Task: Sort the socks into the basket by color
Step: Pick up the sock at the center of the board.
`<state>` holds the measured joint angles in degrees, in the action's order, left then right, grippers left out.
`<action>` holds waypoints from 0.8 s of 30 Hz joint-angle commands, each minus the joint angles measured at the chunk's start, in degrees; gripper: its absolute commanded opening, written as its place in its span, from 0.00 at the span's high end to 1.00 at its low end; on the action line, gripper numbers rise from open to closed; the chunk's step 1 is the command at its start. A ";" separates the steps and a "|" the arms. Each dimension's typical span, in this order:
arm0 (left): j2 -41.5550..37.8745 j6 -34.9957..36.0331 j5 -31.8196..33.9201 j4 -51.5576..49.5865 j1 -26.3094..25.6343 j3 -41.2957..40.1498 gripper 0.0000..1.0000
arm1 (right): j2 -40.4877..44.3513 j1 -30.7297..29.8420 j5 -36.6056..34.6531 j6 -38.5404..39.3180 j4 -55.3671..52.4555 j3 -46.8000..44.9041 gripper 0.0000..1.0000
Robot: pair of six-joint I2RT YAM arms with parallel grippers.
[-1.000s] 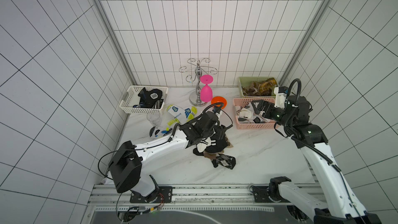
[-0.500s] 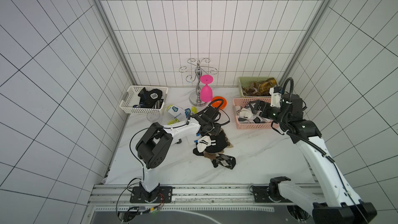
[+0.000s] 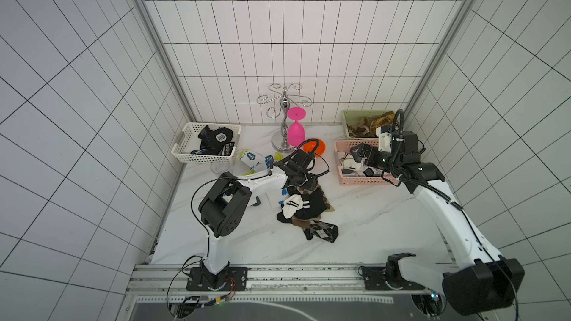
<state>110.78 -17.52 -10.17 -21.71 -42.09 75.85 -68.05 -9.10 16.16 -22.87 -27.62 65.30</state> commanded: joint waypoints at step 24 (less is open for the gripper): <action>1.35 0.07 4.47 1.30 -3.96 -0.60 0.76 | 2.61 -0.59 5.46 2.31 2.17 -3.85 0.01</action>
<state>112.64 -18.68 -5.91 -21.67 -45.56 75.50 -65.65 -9.43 21.74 -21.50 -25.91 64.31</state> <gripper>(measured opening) 0.294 0.991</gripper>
